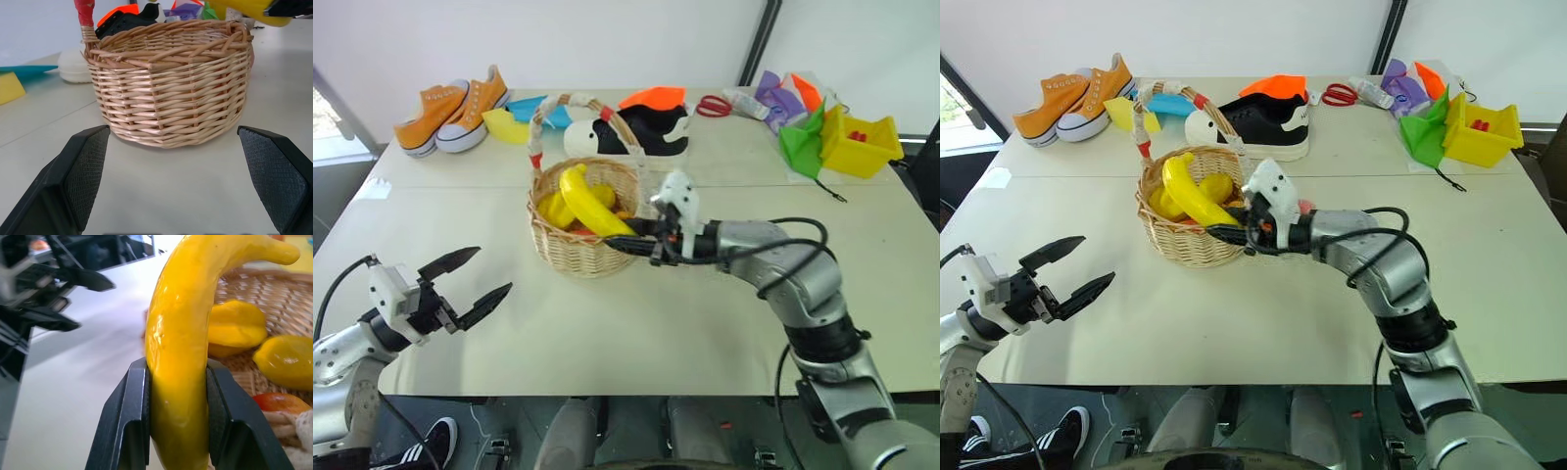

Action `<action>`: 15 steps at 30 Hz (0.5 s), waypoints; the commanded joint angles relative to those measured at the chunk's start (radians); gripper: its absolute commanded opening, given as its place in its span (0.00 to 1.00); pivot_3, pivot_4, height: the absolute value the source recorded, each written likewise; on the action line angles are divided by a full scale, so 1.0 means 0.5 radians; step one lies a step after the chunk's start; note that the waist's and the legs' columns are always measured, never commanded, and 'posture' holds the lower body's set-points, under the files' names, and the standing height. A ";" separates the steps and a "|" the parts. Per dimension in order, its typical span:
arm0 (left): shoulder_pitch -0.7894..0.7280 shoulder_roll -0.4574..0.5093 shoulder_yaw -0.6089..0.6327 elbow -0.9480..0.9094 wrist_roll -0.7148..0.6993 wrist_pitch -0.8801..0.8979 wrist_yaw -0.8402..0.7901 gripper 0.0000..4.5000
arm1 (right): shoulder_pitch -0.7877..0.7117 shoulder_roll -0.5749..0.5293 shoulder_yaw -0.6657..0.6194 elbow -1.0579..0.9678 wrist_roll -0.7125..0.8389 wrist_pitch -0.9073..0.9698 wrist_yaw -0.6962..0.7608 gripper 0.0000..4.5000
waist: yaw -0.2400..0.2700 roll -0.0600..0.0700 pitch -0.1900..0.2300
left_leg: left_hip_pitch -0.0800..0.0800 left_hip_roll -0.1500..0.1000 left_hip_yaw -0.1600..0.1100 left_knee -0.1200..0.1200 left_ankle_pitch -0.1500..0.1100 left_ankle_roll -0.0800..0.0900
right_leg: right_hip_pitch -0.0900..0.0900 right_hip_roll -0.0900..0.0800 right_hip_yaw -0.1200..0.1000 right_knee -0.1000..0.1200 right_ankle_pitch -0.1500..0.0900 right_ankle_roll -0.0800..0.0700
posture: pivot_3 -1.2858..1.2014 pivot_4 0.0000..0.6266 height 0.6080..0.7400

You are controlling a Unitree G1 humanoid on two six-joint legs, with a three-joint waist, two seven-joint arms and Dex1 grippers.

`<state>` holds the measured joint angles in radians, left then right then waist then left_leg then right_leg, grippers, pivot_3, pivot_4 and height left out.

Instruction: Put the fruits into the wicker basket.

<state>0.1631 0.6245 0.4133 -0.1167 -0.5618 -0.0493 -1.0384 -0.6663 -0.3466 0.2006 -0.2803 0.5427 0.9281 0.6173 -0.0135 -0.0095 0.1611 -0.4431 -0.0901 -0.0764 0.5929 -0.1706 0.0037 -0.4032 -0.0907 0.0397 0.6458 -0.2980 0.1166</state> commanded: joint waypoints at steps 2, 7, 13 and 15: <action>-0.008 0.001 0.007 -0.026 0.005 -0.021 0.016 1.00 | -0.301 0.237 -0.193 0.041 0.067 0.311 -0.327 0.24 | -0.015 0.000 0.000 | 0.000 0.000 0.001 0.000 0.001 -0.001 | -0.004 0.001 0.001 0.006 0.000 0.000 | 0.52 0.24 1.00; -0.008 -0.005 0.006 -0.035 0.005 -0.020 0.023 1.00 | -0.475 0.402 -0.387 0.031 0.155 0.611 -0.530 0.24 | -0.012 0.000 0.000 | 0.000 0.002 0.000 -0.002 0.001 -0.003 | -0.007 0.003 0.001 0.010 0.000 0.001 | 0.52 0.24 1.00; -0.003 -0.017 -0.007 -0.039 0.014 -0.027 0.036 1.00 | -0.450 0.433 -0.339 0.009 0.129 0.632 -0.590 0.42 | -0.014 0.001 0.000 | 0.001 0.001 0.001 -0.001 0.001 -0.004 | -0.006 0.002 0.001 0.010 0.001 0.001 | 0.52 0.24 1.00; -0.004 -0.019 -0.009 -0.044 0.010 -0.020 0.041 1.00 | -0.434 0.463 -0.346 0.009 0.146 0.657 -0.606 0.61 | -0.021 0.001 0.000 | 0.001 0.001 0.001 -0.001 0.001 -0.004 | -0.006 0.002 0.001 0.011 0.001 0.001 | 0.52 0.24 1.00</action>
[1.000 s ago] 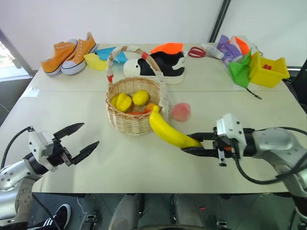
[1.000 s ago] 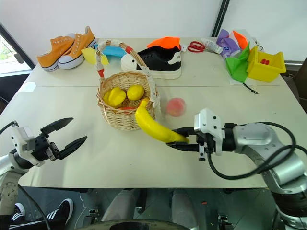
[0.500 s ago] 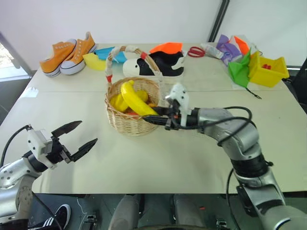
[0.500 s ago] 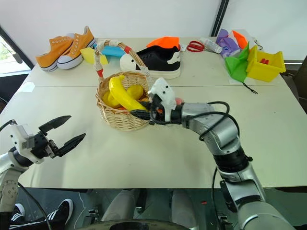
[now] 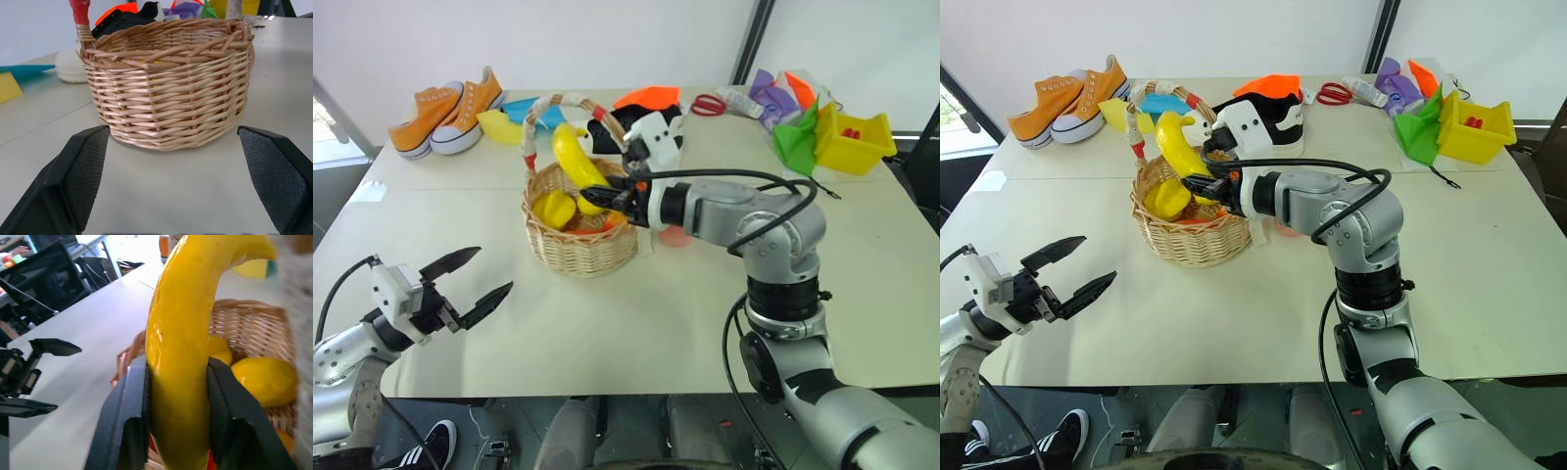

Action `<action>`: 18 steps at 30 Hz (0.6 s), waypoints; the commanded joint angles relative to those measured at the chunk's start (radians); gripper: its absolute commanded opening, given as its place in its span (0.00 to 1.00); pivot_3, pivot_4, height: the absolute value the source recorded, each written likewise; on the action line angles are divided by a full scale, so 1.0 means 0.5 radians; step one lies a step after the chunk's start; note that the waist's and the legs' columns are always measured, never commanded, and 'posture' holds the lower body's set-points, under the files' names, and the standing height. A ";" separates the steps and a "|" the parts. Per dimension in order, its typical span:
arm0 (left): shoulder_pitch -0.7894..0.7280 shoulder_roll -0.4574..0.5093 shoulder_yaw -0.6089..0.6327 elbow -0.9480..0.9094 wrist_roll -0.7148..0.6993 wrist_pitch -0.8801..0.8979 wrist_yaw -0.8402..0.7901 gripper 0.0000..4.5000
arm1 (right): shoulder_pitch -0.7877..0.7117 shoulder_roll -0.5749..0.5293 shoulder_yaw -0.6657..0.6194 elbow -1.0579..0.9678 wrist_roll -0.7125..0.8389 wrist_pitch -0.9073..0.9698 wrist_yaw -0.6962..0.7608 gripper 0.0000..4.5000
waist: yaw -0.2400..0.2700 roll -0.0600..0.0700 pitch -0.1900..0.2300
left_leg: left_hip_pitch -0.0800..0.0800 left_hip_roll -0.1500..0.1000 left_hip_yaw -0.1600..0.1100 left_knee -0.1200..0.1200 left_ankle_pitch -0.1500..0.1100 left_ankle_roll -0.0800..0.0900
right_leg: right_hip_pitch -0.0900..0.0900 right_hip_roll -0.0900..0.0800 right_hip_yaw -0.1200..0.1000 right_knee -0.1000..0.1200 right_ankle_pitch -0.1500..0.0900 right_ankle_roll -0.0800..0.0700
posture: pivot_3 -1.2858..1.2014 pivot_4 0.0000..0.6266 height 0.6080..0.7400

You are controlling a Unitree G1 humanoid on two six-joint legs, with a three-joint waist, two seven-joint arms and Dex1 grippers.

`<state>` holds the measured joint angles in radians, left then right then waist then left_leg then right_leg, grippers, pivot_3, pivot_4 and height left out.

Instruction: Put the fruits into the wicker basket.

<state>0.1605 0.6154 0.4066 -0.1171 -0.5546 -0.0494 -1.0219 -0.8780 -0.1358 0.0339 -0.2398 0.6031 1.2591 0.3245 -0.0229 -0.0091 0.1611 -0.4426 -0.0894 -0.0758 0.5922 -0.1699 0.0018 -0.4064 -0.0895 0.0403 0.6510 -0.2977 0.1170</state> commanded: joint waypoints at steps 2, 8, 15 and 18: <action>0.006 -0.002 0.008 -0.048 -0.007 -0.016 0.012 1.00 | 0.004 0.027 0.010 -0.084 0.012 -0.019 -0.018 0.85 | -0.003 0.000 0.000 | 0.000 0.000 0.000 0.000 0.000 0.000 | -0.001 0.000 0.000 0.001 0.000 0.000 | 0.52 0.24 1.00; 0.007 -0.003 0.016 -0.058 -0.010 -0.009 0.025 1.00 | 0.092 -0.058 -0.031 -0.219 0.125 0.017 0.086 0.99 | 0.001 0.000 0.000 | 0.000 0.000 0.000 0.000 0.000 0.000 | 0.000 0.000 0.000 0.000 0.000 0.000 | 0.52 0.24 1.00; 0.028 -0.002 0.030 -0.074 -0.024 -0.001 0.032 1.00 | 0.341 -0.496 -0.243 -0.529 0.407 -0.039 0.460 0.99 | 0.011 0.000 0.000 | -0.001 0.000 0.000 0.000 0.000 0.000 | 0.002 0.000 0.000 -0.003 0.000 0.000 | 0.52 0.24 1.00; 0.046 0.016 0.038 -0.083 -0.048 0.021 0.012 1.00 | 0.522 -0.758 -0.367 -0.634 0.512 -0.066 0.630 0.99 | 0.015 0.000 0.000 | -0.001 0.000 0.000 0.000 0.000 0.000 | 0.002 -0.001 0.000 -0.005 -0.001 -0.001 | 0.52 0.24 1.00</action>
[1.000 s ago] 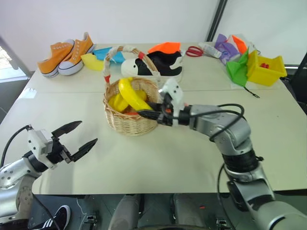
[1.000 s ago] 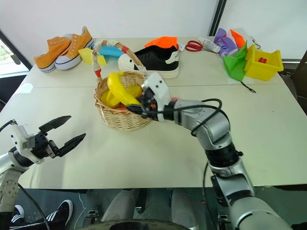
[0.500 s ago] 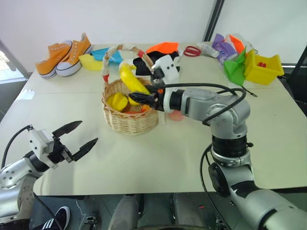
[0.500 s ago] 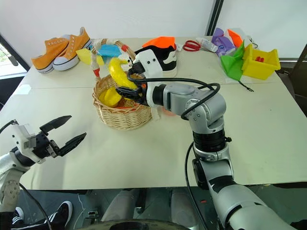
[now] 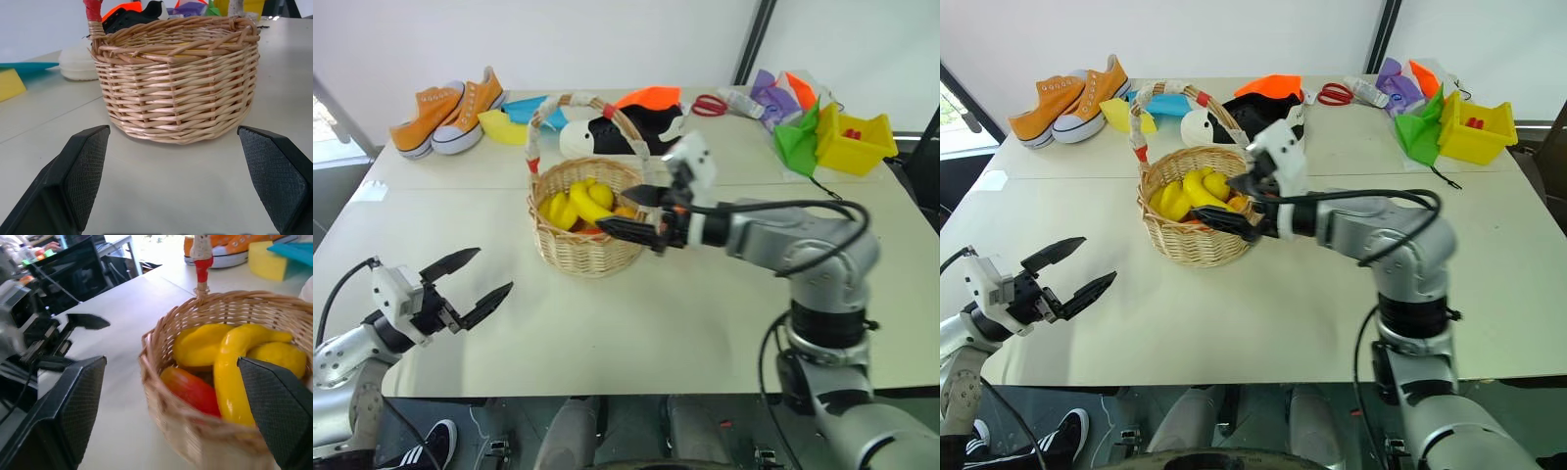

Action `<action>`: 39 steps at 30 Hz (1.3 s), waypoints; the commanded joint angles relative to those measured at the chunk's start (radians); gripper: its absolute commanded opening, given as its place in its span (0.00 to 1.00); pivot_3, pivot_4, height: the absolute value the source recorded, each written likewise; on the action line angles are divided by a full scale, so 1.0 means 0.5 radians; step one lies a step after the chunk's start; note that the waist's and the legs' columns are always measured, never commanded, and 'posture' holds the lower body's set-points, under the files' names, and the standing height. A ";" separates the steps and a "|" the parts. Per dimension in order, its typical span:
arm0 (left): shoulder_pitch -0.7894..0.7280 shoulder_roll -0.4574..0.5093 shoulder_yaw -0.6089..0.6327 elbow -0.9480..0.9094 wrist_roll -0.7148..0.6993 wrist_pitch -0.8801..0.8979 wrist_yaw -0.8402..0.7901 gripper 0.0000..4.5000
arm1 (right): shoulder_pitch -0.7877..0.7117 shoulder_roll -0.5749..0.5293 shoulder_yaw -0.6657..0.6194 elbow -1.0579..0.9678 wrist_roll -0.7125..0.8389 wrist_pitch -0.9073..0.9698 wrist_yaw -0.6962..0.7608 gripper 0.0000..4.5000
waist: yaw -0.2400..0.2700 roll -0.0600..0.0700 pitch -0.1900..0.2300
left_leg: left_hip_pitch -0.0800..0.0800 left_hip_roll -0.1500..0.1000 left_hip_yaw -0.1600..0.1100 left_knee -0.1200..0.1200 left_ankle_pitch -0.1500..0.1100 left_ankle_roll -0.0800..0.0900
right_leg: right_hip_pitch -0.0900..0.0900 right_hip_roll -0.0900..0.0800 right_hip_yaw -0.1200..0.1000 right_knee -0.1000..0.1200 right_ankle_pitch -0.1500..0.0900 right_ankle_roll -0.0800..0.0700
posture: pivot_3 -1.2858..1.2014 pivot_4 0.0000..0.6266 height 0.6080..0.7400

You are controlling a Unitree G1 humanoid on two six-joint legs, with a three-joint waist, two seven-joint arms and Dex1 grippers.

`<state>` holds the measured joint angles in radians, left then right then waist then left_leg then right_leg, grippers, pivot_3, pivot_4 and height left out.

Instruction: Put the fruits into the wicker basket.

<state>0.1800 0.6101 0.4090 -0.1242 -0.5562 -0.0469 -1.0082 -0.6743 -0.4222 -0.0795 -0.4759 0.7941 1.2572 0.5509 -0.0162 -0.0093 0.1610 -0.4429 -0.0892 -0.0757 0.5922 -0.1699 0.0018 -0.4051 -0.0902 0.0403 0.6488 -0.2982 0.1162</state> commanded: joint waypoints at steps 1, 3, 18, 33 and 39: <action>0.012 0.034 0.037 -0.072 -0.054 0.027 -0.022 1.00 | 0.171 -0.266 -0.159 -0.188 0.143 -0.085 0.230 0.99 | 0.003 0.000 0.000 | 0.000 0.000 0.000 0.000 0.000 0.000 | 0.000 0.000 0.000 0.000 -0.001 -0.001 | 0.52 0.24 1.00; 0.041 0.062 0.051 -0.095 -0.127 0.099 -0.072 1.00 | 0.365 -0.448 -0.219 -0.233 0.117 -0.216 0.369 0.99 | 0.005 0.000 0.000 | -0.001 0.001 0.000 0.000 0.000 0.000 | 0.001 -0.001 0.000 -0.001 -0.003 -0.005 | 0.52 0.24 1.00; 0.240 0.120 0.082 -0.417 -0.354 0.379 -0.170 1.00 | 1.256 -0.523 -0.231 -0.217 -0.654 -1.392 0.262 0.99 | -0.002 0.000 0.000 | 0.000 0.002 0.002 0.001 0.000 0.001 | 0.014 -0.002 0.000 -0.007 -0.004 -0.006 | 0.52 0.24 1.00; 0.176 0.080 0.039 -0.543 -0.323 0.430 -0.058 1.00 | 0.491 -0.152 0.212 0.586 -0.958 -1.170 -0.082 0.99 | 0.008 0.000 0.001 | 0.000 0.002 0.002 0.002 0.000 0.001 | 0.004 -0.001 -0.001 -0.006 -0.004 -0.006 | 0.52 0.24 1.00; 0.205 0.042 0.031 -0.557 -0.344 0.475 -0.022 1.00 | 0.413 -0.038 0.266 0.702 -0.955 -1.048 -0.099 0.99 | -0.001 0.000 0.001 | 0.001 0.002 0.003 0.002 0.000 0.001 | 0.004 -0.001 -0.001 -0.004 -0.003 -0.005 | 0.52 0.24 1.00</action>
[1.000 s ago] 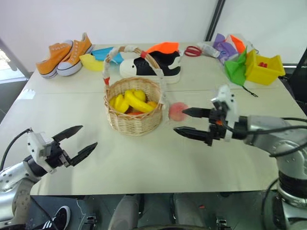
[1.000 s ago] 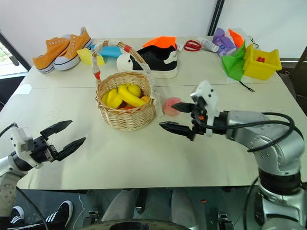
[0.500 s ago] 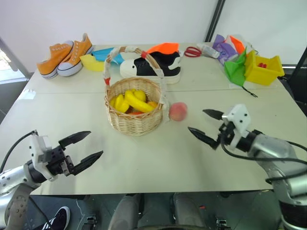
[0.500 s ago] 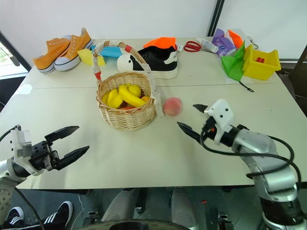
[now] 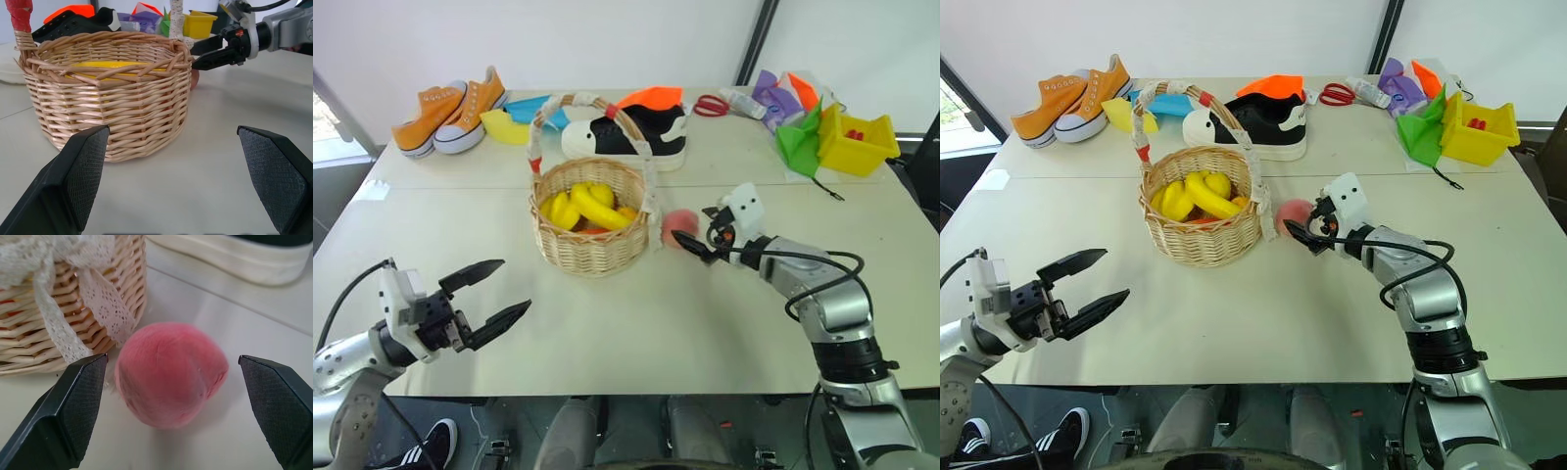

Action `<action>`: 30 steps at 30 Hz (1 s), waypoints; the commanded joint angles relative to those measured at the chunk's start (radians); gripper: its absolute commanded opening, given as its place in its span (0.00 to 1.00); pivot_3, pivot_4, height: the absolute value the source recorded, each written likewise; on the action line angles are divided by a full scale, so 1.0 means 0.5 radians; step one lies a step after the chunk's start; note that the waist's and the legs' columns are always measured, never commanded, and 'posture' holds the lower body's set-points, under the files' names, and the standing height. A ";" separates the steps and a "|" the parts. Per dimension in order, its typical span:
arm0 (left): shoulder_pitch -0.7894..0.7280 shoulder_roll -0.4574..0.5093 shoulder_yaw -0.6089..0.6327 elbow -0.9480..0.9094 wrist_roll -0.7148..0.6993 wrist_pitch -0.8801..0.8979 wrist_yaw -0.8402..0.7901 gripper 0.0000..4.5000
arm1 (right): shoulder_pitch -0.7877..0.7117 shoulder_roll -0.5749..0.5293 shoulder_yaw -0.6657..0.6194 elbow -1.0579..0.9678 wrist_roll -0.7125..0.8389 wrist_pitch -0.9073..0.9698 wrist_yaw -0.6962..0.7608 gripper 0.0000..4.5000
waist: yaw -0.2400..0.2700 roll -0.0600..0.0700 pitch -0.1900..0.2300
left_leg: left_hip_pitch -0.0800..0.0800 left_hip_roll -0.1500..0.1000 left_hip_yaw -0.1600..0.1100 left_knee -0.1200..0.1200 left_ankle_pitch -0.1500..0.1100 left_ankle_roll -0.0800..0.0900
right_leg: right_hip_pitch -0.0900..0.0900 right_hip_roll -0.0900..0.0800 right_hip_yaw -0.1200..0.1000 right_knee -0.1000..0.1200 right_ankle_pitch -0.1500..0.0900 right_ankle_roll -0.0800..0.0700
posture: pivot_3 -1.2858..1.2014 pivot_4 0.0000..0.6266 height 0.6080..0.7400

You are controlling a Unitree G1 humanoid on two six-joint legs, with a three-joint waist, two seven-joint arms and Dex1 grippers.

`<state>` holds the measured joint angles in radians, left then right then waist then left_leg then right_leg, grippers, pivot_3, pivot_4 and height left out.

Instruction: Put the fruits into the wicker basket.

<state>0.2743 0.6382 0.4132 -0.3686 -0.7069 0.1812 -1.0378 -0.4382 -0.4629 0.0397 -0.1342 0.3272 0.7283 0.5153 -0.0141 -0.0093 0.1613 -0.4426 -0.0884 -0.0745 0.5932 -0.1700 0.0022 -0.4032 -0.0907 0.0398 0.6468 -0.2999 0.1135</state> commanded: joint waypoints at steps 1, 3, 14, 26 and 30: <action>0.021 -0.019 0.026 -0.072 -0.048 0.026 0.044 1.00 | -0.067 0.058 0.037 0.029 -0.032 0.014 -0.033 0.99 | -0.008 0.000 0.000 | 0.000 0.000 0.000 0.000 0.000 0.000 | 0.000 0.000 0.000 0.001 0.000 0.000 | 0.52 0.24 1.00; 0.028 -0.026 0.025 -0.066 -0.022 0.007 0.042 1.00 | -0.076 0.083 0.052 0.069 -0.072 0.005 -0.072 0.99 | -0.006 0.000 0.000 | 0.000 0.000 0.000 0.000 0.000 0.000 | 0.000 0.001 0.001 0.002 0.000 0.000 | 0.52 0.24 1.00; -0.023 -0.019 0.022 0.000 0.023 -0.039 0.021 1.00 | -0.099 0.211 0.046 0.157 -0.086 -0.055 -0.062 0.73 | -0.002 0.000 0.000 | 0.001 0.000 0.000 0.000 0.000 0.000 | -0.001 0.001 0.001 0.002 0.000 0.001 | 0.52 0.24 1.00; -0.031 -0.051 0.043 0.105 0.085 -0.138 0.003 1.00 | 0.380 -0.223 -0.345 -0.601 0.305 0.110 0.263 0.73 | 0.014 0.001 0.000 | -0.001 -0.001 0.000 0.000 -0.001 0.001 | 0.000 -0.001 0.000 0.000 0.000 0.000 | 0.52 0.24 1.00; -0.082 -0.057 0.016 0.184 0.106 -0.174 -0.018 1.00 | 0.557 -0.435 -0.418 -0.964 0.588 0.291 0.441 0.73 | -0.008 0.001 0.001 | 0.001 0.001 0.000 0.000 -0.001 0.001 | 0.009 0.000 0.000 0.001 0.000 0.000 | 0.52 0.24 1.00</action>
<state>0.2391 0.6070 0.4121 -0.2733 -0.6566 0.1185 -1.0408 -0.1537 -0.6661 -0.1497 -0.5255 0.5513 0.8541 0.7005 -0.0184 -0.0088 0.1616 -0.4423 -0.0878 -0.0743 0.5933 -0.1704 0.0026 -0.3984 -0.0908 0.0398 0.6471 -0.3001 0.1133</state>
